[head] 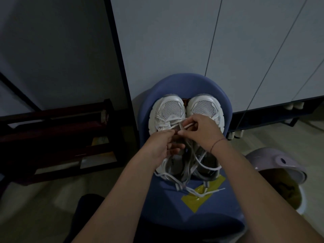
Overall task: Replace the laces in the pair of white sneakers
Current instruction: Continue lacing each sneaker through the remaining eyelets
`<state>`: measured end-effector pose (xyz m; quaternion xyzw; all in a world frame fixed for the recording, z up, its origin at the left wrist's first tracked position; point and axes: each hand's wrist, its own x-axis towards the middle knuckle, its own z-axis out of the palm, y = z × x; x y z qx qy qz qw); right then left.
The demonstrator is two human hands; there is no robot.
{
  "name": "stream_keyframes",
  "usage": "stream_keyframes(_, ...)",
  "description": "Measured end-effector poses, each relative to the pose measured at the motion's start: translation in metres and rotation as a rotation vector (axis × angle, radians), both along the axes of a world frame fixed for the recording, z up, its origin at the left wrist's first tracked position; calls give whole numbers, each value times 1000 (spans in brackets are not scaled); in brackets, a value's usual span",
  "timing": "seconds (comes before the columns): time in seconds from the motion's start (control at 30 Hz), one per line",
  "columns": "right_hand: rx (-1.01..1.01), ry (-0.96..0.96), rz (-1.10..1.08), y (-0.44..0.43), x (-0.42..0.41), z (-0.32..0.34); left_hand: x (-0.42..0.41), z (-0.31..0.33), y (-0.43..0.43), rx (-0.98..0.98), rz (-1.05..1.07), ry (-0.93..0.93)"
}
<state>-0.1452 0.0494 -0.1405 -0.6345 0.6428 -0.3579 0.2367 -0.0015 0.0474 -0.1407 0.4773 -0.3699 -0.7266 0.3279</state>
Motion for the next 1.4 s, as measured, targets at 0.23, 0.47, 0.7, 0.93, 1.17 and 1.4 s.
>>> stream_keyframes(0.23,36,-3,-10,6,-3,8,-5,-2,-5,-44,6,-126)
stream_keyframes(0.47,33,-60,-33,6,-8,5,-15,-11,0,-148,78,-171)
stream_keyframes(0.7,-145,382,-173,10,4,-2,-13,-9,7,-168,102,-131)
stream_keyframes(0.93,-42,320,-118,9,-4,-3,14,-5,13,-310,-178,-426)
stream_keyframes(1.17,-38,244,-131,14,-3,-2,39,4,34,-337,-1056,-658)
stream_keyframes(1.4,-37,233,-101,15,-4,-2,32,5,31,-429,-181,-503)
